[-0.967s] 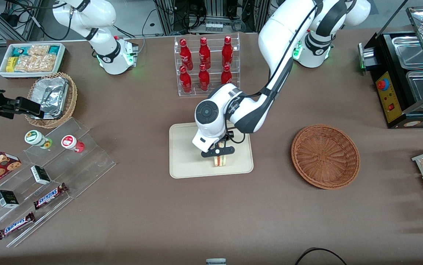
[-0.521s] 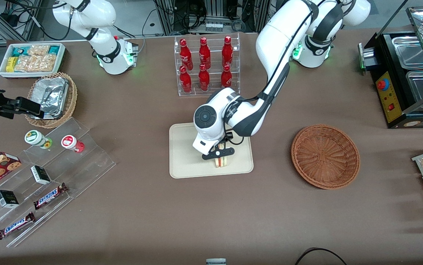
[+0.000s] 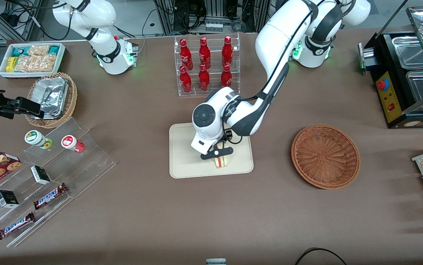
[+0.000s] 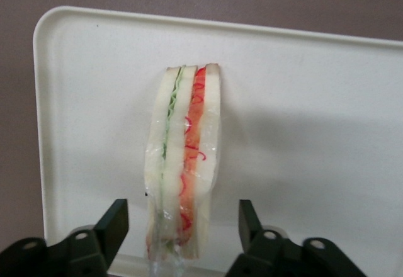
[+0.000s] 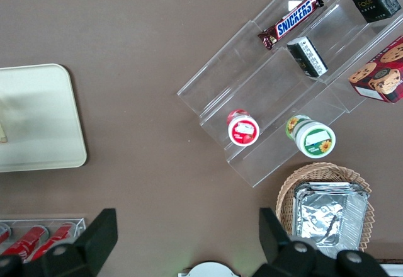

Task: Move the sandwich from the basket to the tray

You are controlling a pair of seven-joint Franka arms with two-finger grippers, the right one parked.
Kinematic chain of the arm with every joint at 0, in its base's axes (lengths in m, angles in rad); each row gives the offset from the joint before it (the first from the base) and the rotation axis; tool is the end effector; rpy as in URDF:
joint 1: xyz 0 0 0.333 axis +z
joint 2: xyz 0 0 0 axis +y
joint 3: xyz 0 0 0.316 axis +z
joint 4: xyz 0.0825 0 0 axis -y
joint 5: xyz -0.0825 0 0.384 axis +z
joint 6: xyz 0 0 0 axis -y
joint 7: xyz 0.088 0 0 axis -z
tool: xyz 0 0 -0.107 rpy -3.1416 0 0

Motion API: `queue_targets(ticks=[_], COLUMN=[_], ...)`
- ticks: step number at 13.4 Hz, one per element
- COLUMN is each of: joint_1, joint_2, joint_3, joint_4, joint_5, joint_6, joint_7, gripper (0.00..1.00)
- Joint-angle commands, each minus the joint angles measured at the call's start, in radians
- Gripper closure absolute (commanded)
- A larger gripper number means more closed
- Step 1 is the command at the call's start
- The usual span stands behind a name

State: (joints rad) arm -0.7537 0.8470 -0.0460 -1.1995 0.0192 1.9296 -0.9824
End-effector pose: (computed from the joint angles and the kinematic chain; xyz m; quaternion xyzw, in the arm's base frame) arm 0.5270 -0.5273 0.2618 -0.9938 -0.0939 0.0434 0.0395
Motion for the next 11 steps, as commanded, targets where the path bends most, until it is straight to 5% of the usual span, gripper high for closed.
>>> queue_targets(ticks=[1,11], joint_1=[0.0,0.221], joint_2=[-0.06,-0.261], joint_3=[0.008,0.011], joint_4=[0.011,-0.107], joint_5=[-0.001,-0.028], joint_6=[-0.046,-0.12], joint_7=[-0.002,0.265], gripper=[0.0,0.0])
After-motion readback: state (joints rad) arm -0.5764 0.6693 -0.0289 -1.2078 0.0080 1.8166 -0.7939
